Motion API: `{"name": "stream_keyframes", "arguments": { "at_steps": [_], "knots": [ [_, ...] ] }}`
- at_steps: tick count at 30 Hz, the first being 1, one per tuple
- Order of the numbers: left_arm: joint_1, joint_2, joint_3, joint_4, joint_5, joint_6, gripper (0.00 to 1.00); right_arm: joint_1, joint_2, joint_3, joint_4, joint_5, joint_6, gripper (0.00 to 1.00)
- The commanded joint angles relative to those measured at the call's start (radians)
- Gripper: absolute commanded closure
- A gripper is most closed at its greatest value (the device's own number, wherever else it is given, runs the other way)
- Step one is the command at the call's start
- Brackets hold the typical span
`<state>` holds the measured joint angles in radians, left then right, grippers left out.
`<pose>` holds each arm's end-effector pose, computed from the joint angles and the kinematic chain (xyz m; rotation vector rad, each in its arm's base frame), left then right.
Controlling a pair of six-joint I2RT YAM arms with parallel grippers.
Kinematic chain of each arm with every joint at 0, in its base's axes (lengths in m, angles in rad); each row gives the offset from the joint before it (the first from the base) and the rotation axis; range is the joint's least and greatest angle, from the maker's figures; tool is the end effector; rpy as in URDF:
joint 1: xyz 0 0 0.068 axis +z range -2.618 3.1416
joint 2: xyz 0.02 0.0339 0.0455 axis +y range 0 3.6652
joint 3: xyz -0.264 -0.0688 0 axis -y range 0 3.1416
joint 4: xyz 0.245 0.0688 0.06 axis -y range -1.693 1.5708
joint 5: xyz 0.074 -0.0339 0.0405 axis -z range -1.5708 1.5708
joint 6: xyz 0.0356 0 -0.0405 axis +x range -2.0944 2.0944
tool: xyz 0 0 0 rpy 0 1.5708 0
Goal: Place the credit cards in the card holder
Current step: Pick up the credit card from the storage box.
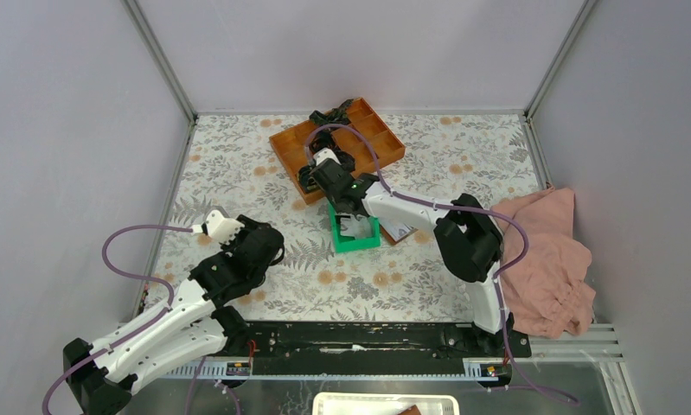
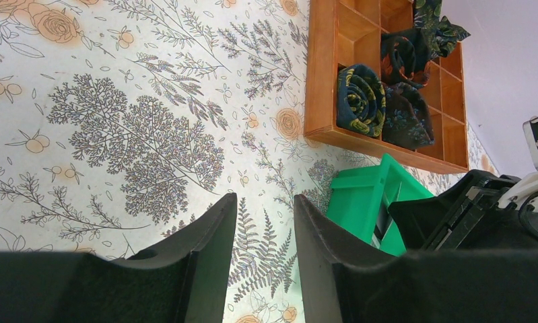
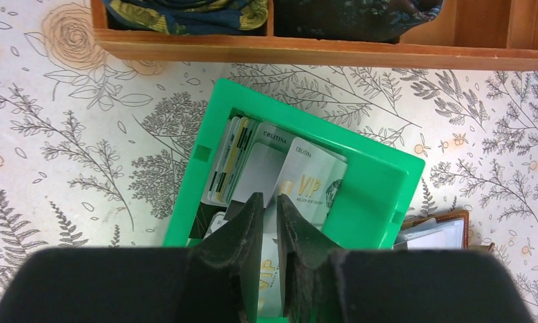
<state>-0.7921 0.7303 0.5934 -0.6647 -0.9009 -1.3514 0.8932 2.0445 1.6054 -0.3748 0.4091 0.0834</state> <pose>0.1189 -0.0808 0.2466 -0.9303 1.8180 -0.2484 0.3000 0.3502 0.2210 -0.7295 2.1823 0.0076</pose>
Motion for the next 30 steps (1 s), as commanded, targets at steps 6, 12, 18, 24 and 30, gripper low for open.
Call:
{"name": "stream_keyframes", "arguments": {
  "at_steps": [6, 12, 18, 24, 30],
  "knots": [
    [-0.009, -0.005, -0.015, 0.058, -0.046, 0.015, 0.57, -0.026, -0.076, -0.02, -0.016, 0.113, -0.013, 0.82],
    [-0.009, -0.004, -0.02, 0.073, -0.044, 0.022, 0.57, -0.045, -0.11, -0.051, -0.01, 0.137, -0.011, 0.82],
    [-0.01, 0.003, -0.021, 0.08, -0.042, 0.026, 0.57, -0.062, -0.135, -0.071, -0.018, 0.147, -0.002, 0.82],
    [-0.01, 0.001, -0.027, 0.091, -0.043, 0.035, 0.57, -0.081, -0.142, -0.095, -0.018, 0.121, 0.016, 0.82],
    [-0.01, -0.005, -0.035, 0.091, -0.043, 0.037, 0.57, -0.09, -0.131, -0.111, -0.014, 0.105, 0.025, 0.86]
  ]
}}
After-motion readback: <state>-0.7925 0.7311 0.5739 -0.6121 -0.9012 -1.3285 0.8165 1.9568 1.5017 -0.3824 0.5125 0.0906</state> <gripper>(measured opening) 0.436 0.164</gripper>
